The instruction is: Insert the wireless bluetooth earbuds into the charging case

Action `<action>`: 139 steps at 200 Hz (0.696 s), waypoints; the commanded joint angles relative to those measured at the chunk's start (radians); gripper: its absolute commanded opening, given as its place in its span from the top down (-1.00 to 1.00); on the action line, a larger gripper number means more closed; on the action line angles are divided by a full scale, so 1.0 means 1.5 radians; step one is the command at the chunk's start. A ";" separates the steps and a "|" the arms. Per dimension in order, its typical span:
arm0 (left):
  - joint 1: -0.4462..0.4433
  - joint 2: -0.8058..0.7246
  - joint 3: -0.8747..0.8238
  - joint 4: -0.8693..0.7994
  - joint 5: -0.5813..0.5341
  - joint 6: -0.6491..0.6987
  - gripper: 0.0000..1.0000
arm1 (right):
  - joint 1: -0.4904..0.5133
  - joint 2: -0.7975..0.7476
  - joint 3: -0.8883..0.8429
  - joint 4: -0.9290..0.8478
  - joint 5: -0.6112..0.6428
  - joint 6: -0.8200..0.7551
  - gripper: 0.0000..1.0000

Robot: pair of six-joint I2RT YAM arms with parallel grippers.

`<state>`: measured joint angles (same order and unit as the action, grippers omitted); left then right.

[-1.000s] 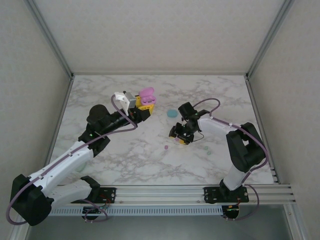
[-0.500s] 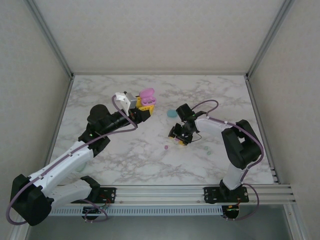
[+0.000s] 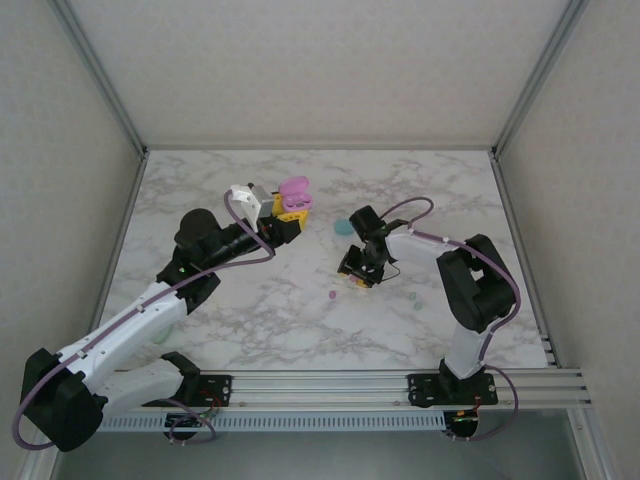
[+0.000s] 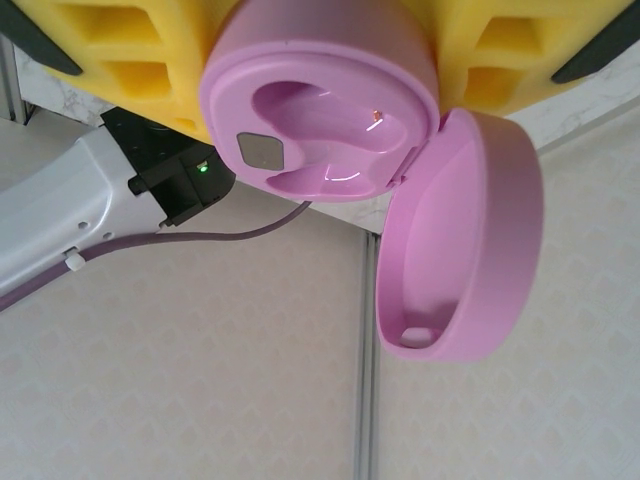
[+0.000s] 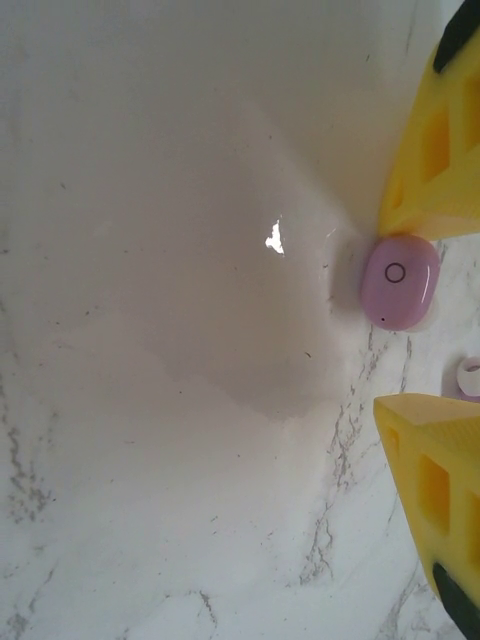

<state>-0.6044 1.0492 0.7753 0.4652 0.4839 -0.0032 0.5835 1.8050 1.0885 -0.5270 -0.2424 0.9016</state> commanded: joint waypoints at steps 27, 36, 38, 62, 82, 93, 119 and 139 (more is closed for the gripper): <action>0.005 0.007 0.008 -0.002 -0.007 0.006 0.38 | 0.008 0.031 0.051 -0.032 0.046 -0.045 0.11; 0.005 0.008 0.008 -0.002 -0.006 0.005 0.38 | 0.009 0.034 0.058 -0.042 0.055 -0.052 0.12; 0.006 0.008 0.008 -0.003 -0.006 0.005 0.38 | 0.009 0.035 0.060 -0.044 0.057 -0.053 0.11; 0.005 0.009 0.008 -0.004 -0.007 0.004 0.38 | 0.010 0.039 0.074 -0.058 0.066 -0.066 0.14; 0.006 0.008 0.008 -0.004 -0.007 0.004 0.37 | 0.010 0.046 0.084 -0.065 0.066 -0.076 0.15; 0.006 0.009 0.009 -0.006 -0.008 0.004 0.37 | 0.011 0.051 0.092 -0.075 0.068 -0.083 0.16; 0.006 0.008 0.011 -0.008 -0.008 0.003 0.37 | 0.018 0.057 0.106 -0.102 0.082 -0.108 0.20; 0.006 0.008 0.013 -0.009 -0.006 0.002 0.37 | 0.024 0.070 0.133 -0.149 0.110 -0.164 0.21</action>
<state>-0.6044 1.0630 0.7753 0.4469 0.4839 -0.0036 0.5995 1.8820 1.2304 -0.6415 -0.1448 0.7589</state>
